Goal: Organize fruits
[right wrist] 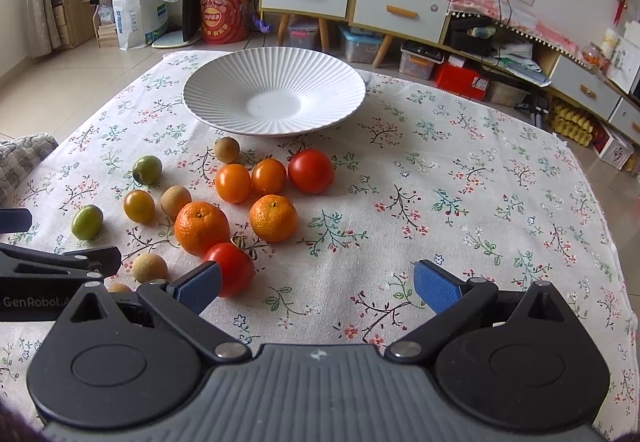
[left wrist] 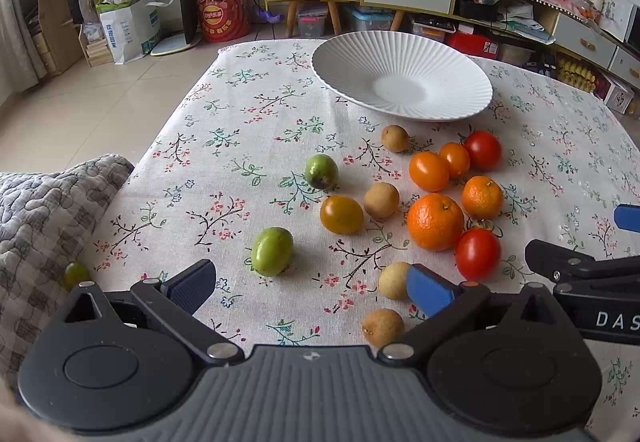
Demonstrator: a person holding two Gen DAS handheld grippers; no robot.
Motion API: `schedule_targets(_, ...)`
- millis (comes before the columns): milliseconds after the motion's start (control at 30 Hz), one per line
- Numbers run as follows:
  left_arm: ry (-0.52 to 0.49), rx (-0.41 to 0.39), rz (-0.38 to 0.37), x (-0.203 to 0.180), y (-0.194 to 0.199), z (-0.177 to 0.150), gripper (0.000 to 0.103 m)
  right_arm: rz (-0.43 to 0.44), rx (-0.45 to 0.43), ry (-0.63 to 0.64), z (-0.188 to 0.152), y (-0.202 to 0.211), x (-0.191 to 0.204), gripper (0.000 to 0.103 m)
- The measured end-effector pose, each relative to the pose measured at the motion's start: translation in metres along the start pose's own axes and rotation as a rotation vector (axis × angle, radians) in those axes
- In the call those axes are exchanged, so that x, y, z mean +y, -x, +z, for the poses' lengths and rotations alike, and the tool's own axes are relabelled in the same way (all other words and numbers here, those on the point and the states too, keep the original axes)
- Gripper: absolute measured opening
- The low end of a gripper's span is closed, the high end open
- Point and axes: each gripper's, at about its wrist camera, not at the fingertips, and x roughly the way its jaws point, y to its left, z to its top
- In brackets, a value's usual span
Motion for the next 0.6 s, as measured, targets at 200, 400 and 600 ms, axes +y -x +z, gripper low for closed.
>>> schedule_targets(200,-0.003,-0.001,-0.003,0.0000,0.0006,0.0001,0.100,0.000,0.001,-0.002,0.0008,0.0006,-0.0001,0.102)
schedule_targets(400,-0.002,-0.003,-0.001,-0.0006,0.0012,0.0003,0.100,0.001,-0.001,0.003,0.0008,0.0018,0.0000,0.102)
schedule_targets(600,-0.003,-0.003,-0.002,-0.0014,0.0017,0.0009,0.100,0.002,-0.002,-0.003,0.0010,0.0023,-0.0013,0.102)
